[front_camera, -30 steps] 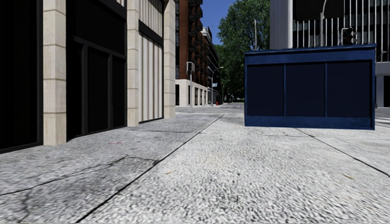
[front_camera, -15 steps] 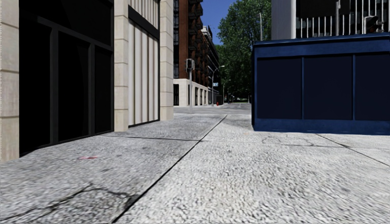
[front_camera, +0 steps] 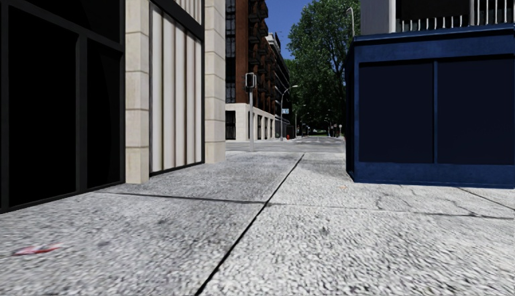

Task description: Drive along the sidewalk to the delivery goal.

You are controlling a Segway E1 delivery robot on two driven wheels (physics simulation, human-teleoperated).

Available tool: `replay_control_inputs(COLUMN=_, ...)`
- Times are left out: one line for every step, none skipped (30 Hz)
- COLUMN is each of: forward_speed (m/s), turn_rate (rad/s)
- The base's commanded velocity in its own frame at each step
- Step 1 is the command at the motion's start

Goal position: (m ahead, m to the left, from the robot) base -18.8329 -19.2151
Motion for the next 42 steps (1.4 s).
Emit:
replay_control_inputs(forward_speed=2.0, turn_rate=0.0)
replay_control_inputs(forward_speed=2.0, turn_rate=0.0)
replay_control_inputs(forward_speed=2.0, turn_rate=0.0)
replay_control_inputs(forward_speed=2.0, turn_rate=0.0)
replay_control_inputs(forward_speed=2.0, turn_rate=0.0)
replay_control_inputs(forward_speed=2.0, turn_rate=0.0)
replay_control_inputs(forward_speed=2.0, turn_rate=0.0)
replay_control_inputs(forward_speed=2.0, turn_rate=0.0)
replay_control_inputs(forward_speed=2.0, turn_rate=0.0)
replay_control_inputs(forward_speed=2.0, turn_rate=0.0)
replay_control_inputs(forward_speed=2.0, turn_rate=0.0)
replay_control_inputs(forward_speed=2.0, turn_rate=0.0)
replay_control_inputs(forward_speed=2.0, turn_rate=0.0)
replay_control_inputs(forward_speed=2.0, turn_rate=0.0)
replay_control_inputs(forward_speed=2.0, turn_rate=0.0)
replay_control_inputs(forward_speed=2.0, turn_rate=0.0)
replay_control_inputs(forward_speed=2.0, turn_rate=0.0)
replay_control_inputs(forward_speed=2.0, turn_rate=0.0)
replay_control_inputs(forward_speed=2.0, turn_rate=0.0)
replay_control_inputs(forward_speed=2.0, turn_rate=0.0)
replay_control_inputs(forward_speed=2.0, turn_rate=0.0)
replay_control_inputs(forward_speed=2.0, turn_rate=0.0)
replay_control_inputs(forward_speed=2.0, turn_rate=0.0)
replay_control_inputs(forward_speed=2.0, turn_rate=0.0)
replay_control_inputs(forward_speed=2.0, turn_rate=0.0)
replay_control_inputs(forward_speed=2.0, turn_rate=0.0)
replay_control_inputs(forward_speed=2.0, turn_rate=0.0)
replay_control_inputs(forward_speed=2.0, turn_rate=0.0)
replay_control_inputs(forward_speed=2.0, turn_rate=0.0)
replay_control_inputs(forward_speed=2.0, turn_rate=0.0)
replay_control_inputs(forward_speed=2.0, turn_rate=0.0)
replay_control_inputs(forward_speed=2.0, turn_rate=0.0)
replay_control_inputs(forward_speed=2.0, turn_rate=0.0)
replay_control_inputs(forward_speed=2.0, turn_rate=0.0)
replay_control_inputs(forward_speed=2.0, turn_rate=0.0)
replay_control_inputs(forward_speed=2.0, turn_rate=0.0)
replay_control_inputs(forward_speed=2.0, turn_rate=0.0)
replay_control_inputs(forward_speed=2.0, turn_rate=0.0)
replay_control_inputs(forward_speed=2.0, turn_rate=0.0)
replay_control_inputs(forward_speed=2.0, turn_rate=0.0)
replay_control_inputs(forward_speed=2.0, turn_rate=0.0)
replay_control_inputs(forward_speed=2.0, turn_rate=0.0)
